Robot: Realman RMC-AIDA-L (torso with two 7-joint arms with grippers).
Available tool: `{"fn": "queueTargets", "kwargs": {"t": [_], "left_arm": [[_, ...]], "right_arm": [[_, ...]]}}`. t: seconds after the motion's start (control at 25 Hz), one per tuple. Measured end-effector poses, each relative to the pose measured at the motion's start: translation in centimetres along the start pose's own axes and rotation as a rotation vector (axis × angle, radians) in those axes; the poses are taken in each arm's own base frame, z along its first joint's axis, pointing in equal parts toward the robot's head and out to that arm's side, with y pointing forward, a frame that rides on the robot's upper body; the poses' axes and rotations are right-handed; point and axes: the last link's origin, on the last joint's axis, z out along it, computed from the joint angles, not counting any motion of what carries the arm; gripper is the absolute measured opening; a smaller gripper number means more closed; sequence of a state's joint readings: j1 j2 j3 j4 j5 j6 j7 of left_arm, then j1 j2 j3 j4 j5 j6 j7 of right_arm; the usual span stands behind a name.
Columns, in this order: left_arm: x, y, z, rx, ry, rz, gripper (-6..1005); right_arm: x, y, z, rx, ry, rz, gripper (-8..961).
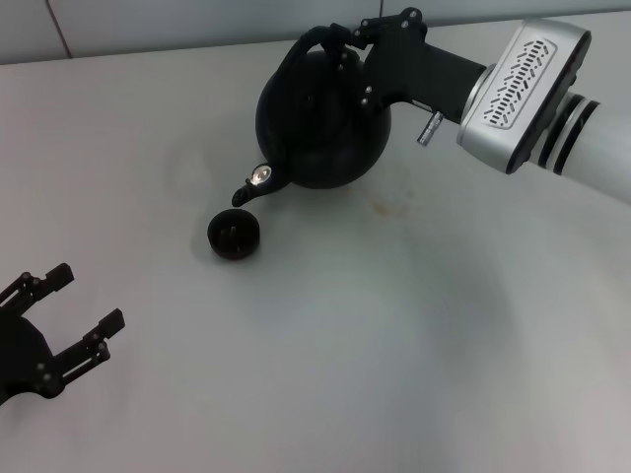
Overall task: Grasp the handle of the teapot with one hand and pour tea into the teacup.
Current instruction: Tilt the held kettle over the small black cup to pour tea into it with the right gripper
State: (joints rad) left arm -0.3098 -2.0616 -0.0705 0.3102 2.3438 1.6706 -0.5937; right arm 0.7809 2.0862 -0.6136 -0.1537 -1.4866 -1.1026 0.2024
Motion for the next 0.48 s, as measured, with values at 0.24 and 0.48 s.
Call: {"fn": "queueTargets", "kwargs": {"t": [0.24,0.48], "left_arm": [[0.01,0.0,0.0,0.001,0.001,0.0,802],[0.01,-0.01,0.0,0.001,0.001,0.0,802]], "right_arm": [[-0.04,-0.16,0.01,0.003,-0.001,-0.005,66],[-0.07,-0.18,0.02,0.001,-0.001,-0.013,66]]}}
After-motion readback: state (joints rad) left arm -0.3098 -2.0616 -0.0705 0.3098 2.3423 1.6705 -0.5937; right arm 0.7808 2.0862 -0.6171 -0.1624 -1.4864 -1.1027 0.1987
